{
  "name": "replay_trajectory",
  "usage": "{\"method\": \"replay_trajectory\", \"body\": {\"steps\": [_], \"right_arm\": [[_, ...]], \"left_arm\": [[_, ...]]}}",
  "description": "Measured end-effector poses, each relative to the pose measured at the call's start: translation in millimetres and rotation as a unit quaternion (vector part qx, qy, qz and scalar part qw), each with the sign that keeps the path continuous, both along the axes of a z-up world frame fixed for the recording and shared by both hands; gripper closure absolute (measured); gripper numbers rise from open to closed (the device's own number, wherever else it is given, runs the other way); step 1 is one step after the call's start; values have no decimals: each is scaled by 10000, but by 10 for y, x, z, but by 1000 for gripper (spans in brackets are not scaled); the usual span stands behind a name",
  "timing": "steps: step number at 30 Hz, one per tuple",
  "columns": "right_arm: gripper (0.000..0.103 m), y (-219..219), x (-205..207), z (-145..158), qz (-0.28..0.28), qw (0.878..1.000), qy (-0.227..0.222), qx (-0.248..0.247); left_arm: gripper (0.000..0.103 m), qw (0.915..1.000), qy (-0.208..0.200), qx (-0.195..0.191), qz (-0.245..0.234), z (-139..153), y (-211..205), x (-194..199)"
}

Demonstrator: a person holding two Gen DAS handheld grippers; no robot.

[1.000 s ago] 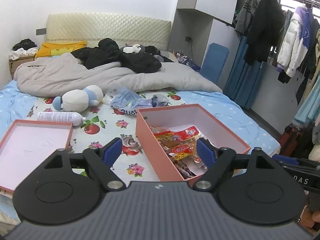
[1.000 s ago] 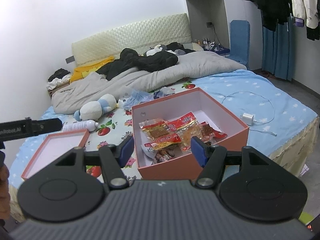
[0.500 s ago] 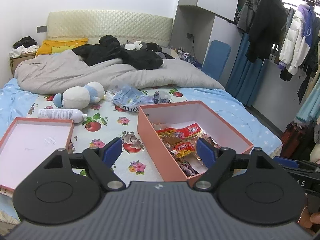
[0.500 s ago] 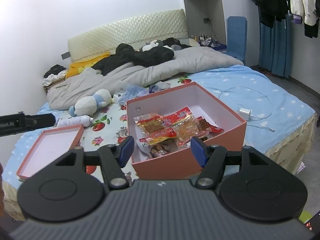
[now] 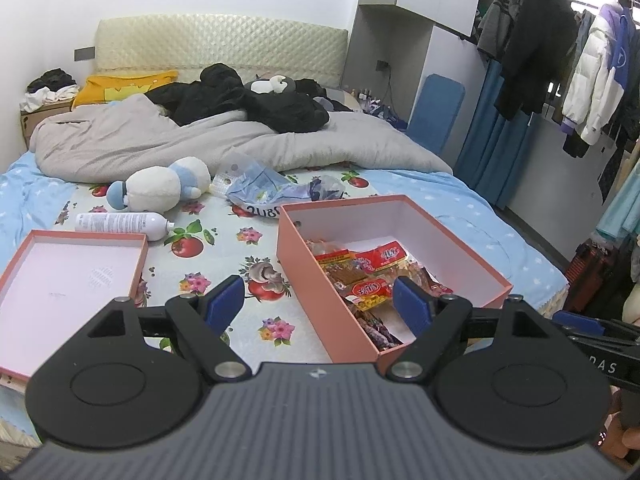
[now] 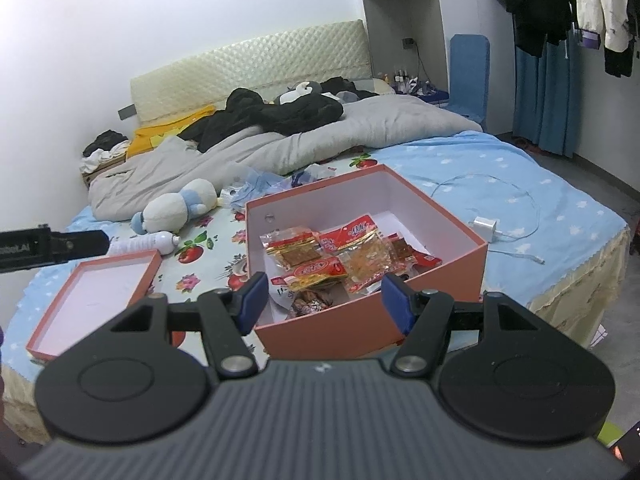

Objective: Organize snacks

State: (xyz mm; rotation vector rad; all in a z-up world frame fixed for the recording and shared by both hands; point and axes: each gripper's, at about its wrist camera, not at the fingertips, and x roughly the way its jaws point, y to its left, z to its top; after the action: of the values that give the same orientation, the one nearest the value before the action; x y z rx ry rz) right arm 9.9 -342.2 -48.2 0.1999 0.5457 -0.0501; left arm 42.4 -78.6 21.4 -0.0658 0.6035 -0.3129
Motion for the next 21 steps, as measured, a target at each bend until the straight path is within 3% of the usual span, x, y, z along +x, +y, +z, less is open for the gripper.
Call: {"method": "replay_trajectory", "body": {"steps": [9,13,16,17,19,21], "right_arm": [[38,14,30,-22,34,10000,-32,-76],[38,35,52,-17,70,9999,-50,-116],[38,44,74,-6,78,9999,-88,-100],[35,45,89,-5,47,9999,-81,-121],[0,32,115,-8,28,9999,-76,-102],[0,25,139,-7,-18,9999,-65,-82]], "left_arm": [[18,10000,-10,-12,11,-14,15,19],[3,10000,-21,16,78,-33,16,34],[2,9996,47,150,229,-67,13,79],[2,9996,61,144,238,-79,16,91],[1,9996,105,129,222,-93,24,119],[1,9996,125,153,211,-101,21,151]]}}
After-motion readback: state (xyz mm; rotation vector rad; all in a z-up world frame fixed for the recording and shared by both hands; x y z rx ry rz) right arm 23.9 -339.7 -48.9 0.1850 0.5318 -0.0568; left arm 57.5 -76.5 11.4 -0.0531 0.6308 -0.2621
